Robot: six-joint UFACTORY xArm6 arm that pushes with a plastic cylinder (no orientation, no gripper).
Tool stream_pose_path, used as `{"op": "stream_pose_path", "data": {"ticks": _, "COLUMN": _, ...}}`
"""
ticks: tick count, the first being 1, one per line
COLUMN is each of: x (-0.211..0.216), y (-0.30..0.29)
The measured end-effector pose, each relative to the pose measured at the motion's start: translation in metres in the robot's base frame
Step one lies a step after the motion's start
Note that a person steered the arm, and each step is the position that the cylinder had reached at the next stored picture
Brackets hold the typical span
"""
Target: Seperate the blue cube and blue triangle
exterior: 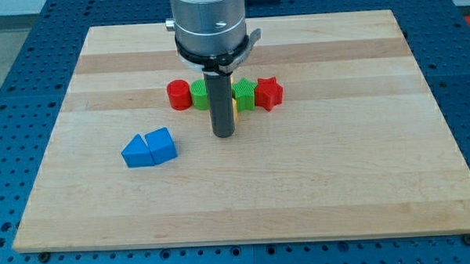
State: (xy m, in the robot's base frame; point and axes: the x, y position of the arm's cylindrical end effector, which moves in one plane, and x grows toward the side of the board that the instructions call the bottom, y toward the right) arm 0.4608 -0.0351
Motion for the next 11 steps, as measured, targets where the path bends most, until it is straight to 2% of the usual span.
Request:
{"op": "stream_pose_path", "data": {"ticks": 3, "x": 0.001, "y": -0.008}}
{"op": "stream_pose_path", "data": {"ticks": 4, "x": 0.045, "y": -0.011}}
{"op": "stream_pose_path", "data": {"ticks": 5, "x": 0.085, "y": -0.037}}
{"op": "stream_pose_path", "data": {"ticks": 6, "x": 0.106, "y": -0.092}}
{"op": "stream_pose_path", "data": {"ticks": 7, "x": 0.106, "y": -0.156}}
{"op": "stream_pose_path", "data": {"ticks": 8, "x": 0.081, "y": -0.213}}
{"op": "stream_pose_path", "data": {"ticks": 9, "x": 0.045, "y": -0.243}}
{"op": "stream_pose_path", "data": {"ticks": 10, "x": 0.030, "y": -0.237}}
{"op": "stream_pose_path", "data": {"ticks": 11, "x": 0.030, "y": -0.203}}
